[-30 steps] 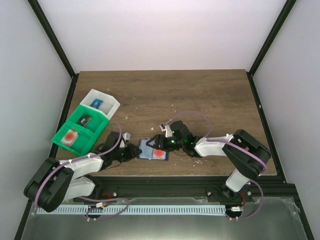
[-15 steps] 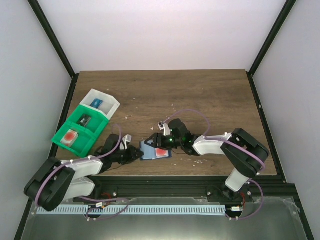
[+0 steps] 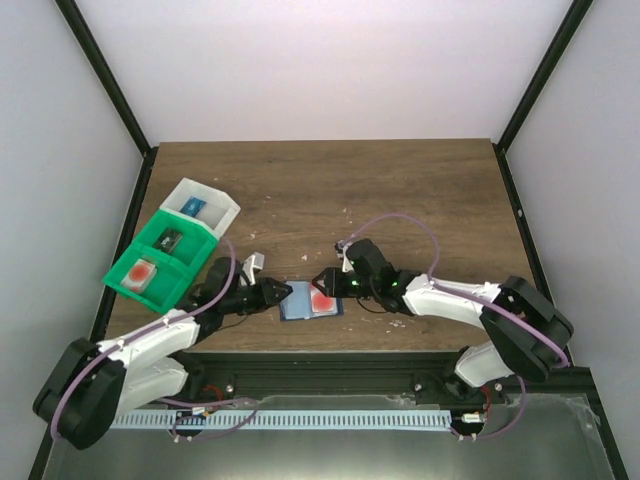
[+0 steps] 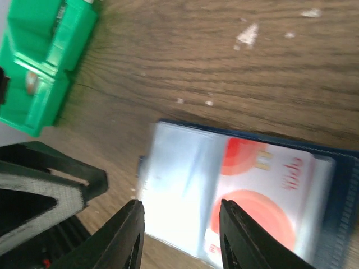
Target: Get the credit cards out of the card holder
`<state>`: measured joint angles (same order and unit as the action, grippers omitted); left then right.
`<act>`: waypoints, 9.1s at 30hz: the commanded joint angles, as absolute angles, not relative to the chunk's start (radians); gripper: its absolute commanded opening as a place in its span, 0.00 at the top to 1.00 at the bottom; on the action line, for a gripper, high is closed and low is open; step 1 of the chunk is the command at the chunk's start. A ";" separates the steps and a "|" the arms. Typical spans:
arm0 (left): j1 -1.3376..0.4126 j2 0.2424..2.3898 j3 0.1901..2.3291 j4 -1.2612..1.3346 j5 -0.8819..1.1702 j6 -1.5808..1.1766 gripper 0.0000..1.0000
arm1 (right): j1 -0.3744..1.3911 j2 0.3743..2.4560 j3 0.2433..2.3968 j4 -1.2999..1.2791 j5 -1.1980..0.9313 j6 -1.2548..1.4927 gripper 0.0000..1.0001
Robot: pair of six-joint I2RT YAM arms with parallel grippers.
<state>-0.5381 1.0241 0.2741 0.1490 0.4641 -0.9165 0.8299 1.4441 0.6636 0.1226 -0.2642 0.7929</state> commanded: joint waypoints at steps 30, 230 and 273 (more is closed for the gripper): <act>-0.658 1.526 0.367 0.478 0.452 -0.978 0.71 | 0.802 1.543 0.615 0.007 -0.140 0.736 0.99; -0.439 0.827 0.844 -0.377 -0.225 -0.766 1.00 | 0.796 0.821 0.512 -0.094 -0.546 0.620 0.00; 0.316 0.882 0.591 -0.391 -0.402 -0.862 1.00 | 0.796 0.822 0.628 -0.292 -0.527 0.582 0.00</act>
